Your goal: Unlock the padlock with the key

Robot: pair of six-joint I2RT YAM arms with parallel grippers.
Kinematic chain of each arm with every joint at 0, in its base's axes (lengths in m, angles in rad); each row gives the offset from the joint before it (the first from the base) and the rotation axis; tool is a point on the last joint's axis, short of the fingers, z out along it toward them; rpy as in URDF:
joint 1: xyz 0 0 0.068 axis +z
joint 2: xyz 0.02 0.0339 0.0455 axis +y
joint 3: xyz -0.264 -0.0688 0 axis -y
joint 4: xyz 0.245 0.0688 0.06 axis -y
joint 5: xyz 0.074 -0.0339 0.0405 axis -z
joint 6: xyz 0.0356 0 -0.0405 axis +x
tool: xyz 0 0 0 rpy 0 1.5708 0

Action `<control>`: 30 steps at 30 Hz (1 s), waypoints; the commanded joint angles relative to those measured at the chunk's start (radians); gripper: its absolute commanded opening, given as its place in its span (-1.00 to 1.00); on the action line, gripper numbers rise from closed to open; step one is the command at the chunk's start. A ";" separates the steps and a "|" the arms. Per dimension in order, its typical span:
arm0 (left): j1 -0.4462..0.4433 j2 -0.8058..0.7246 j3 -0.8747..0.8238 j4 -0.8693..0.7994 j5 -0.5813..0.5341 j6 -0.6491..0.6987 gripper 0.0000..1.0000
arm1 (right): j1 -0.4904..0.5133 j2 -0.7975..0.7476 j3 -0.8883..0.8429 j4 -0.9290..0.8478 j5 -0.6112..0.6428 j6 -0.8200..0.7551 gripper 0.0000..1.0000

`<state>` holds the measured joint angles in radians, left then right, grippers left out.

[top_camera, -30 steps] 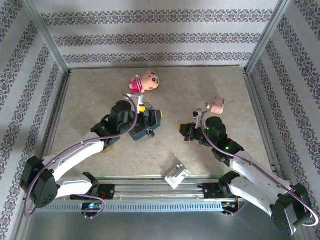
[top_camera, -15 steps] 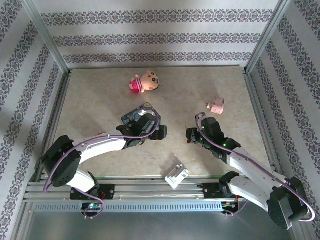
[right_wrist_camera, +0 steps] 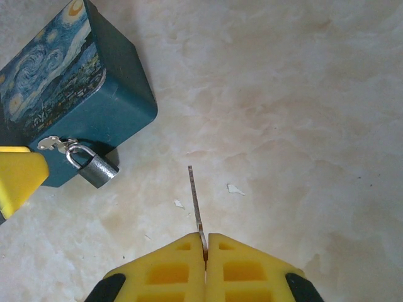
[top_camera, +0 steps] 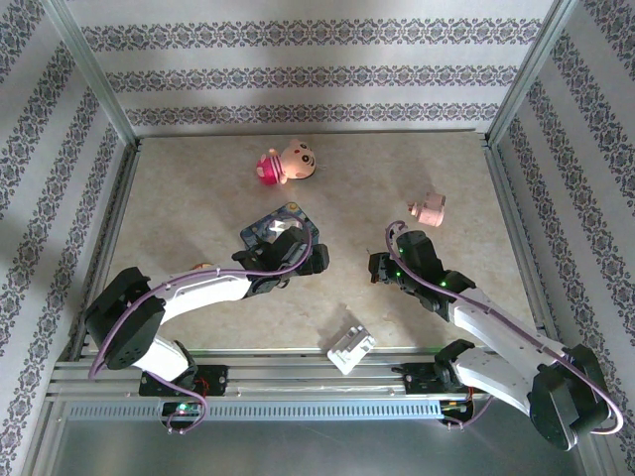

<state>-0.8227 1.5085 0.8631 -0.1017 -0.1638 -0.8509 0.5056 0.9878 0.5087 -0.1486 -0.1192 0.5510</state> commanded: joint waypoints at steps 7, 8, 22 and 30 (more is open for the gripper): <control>0.019 0.009 -0.067 -0.178 -0.033 -0.039 0.65 | -0.013 0.026 0.019 0.027 0.006 0.020 -1.00; 0.019 -0.004 -0.075 -0.183 -0.034 -0.036 0.64 | -0.013 0.028 0.020 0.029 0.004 0.020 -1.00; 0.032 -0.023 -0.100 -0.124 -0.021 -0.006 0.65 | -0.009 0.083 0.032 0.070 -0.013 0.035 -1.00; 0.059 0.120 0.011 -0.139 -0.141 0.023 0.74 | 0.000 0.108 0.044 0.094 -0.011 0.045 -1.00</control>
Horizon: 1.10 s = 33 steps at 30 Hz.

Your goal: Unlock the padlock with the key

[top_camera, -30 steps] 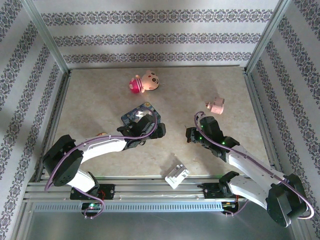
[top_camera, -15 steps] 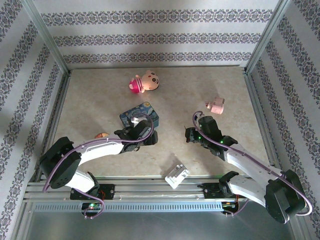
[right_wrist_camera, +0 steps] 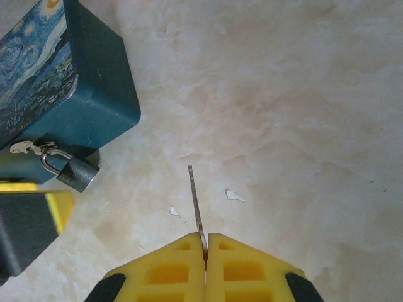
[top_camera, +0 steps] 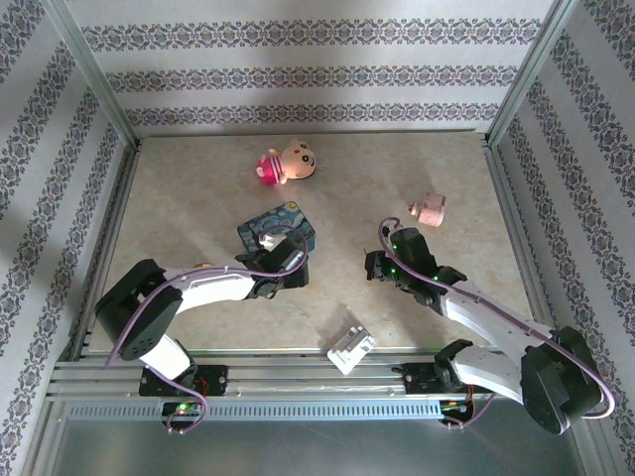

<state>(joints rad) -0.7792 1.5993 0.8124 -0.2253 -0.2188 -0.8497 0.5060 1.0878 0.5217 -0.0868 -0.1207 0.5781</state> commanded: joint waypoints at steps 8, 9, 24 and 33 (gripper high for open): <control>0.070 0.078 0.122 -0.016 -0.134 0.088 0.82 | 0.009 0.036 0.042 0.038 -0.011 0.012 -1.00; 0.078 0.080 0.124 -0.013 -0.134 0.094 0.83 | 0.009 0.041 0.043 0.039 -0.011 0.012 -1.00; 0.134 0.088 0.153 0.030 -0.066 0.144 0.75 | 0.027 0.087 0.071 0.051 -0.020 0.008 -1.00; 0.112 0.184 0.214 -0.007 -0.131 0.155 0.67 | 0.033 0.116 0.093 0.058 -0.028 -0.004 -1.00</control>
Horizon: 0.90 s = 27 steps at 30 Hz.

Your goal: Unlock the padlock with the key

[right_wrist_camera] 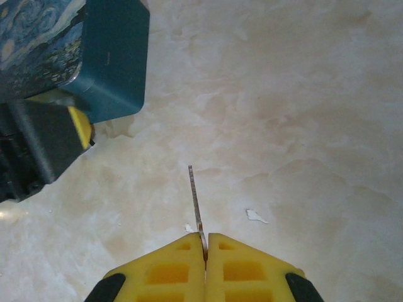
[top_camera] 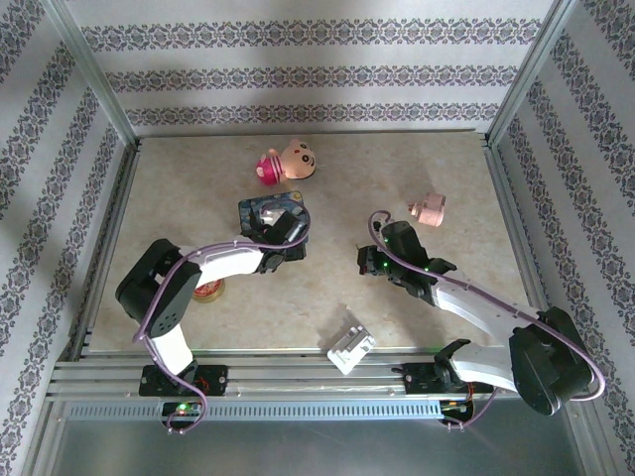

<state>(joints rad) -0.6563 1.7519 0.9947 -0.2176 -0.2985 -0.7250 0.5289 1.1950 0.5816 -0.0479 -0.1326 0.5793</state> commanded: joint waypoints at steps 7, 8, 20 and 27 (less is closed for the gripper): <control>-0.013 0.076 0.057 -0.025 -0.104 0.035 0.56 | 0.011 0.021 0.050 0.013 -0.019 -0.015 -1.00; -0.012 0.080 0.060 -0.025 -0.106 0.035 0.52 | 0.011 0.022 0.052 0.016 -0.018 -0.015 -1.00; -0.012 0.101 0.047 0.005 -0.124 0.041 0.16 | 0.014 0.019 0.036 0.025 -0.016 -0.015 -1.00; -0.012 0.117 0.037 0.066 -0.132 0.045 0.12 | 0.016 0.006 0.026 0.029 -0.014 -0.012 -1.00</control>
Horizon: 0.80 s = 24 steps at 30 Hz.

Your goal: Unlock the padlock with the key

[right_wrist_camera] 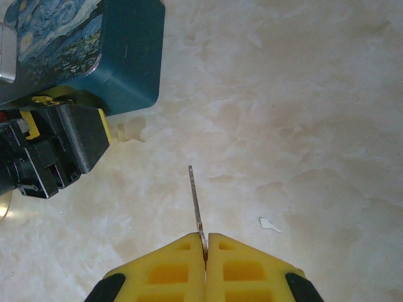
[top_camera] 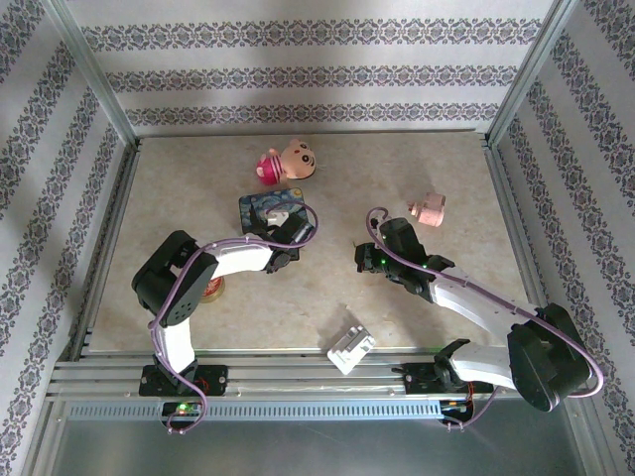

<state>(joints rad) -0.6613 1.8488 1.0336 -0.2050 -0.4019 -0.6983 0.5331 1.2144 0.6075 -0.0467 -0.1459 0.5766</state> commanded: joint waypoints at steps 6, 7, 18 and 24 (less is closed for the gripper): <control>-0.008 0.021 -0.037 0.155 -0.022 0.029 0.08 | 0.012 -0.023 -0.008 0.030 0.003 -0.007 -1.00; -0.008 0.021 -0.042 0.164 -0.023 0.029 0.07 | 0.012 -0.024 -0.009 0.030 0.003 -0.008 -1.00; -0.008 0.041 -0.071 0.228 -0.099 0.013 -0.07 | 0.013 -0.017 -0.008 0.034 0.000 -0.006 -1.00; -0.008 0.059 -0.069 0.263 -0.122 0.019 -0.15 | 0.013 -0.007 0.002 0.034 -0.010 -0.010 -1.00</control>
<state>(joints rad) -0.6613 1.8881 0.9745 0.0086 -0.4820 -0.6849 0.5350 1.2072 0.6064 -0.0322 -0.1463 0.5766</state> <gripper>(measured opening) 0.427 0.042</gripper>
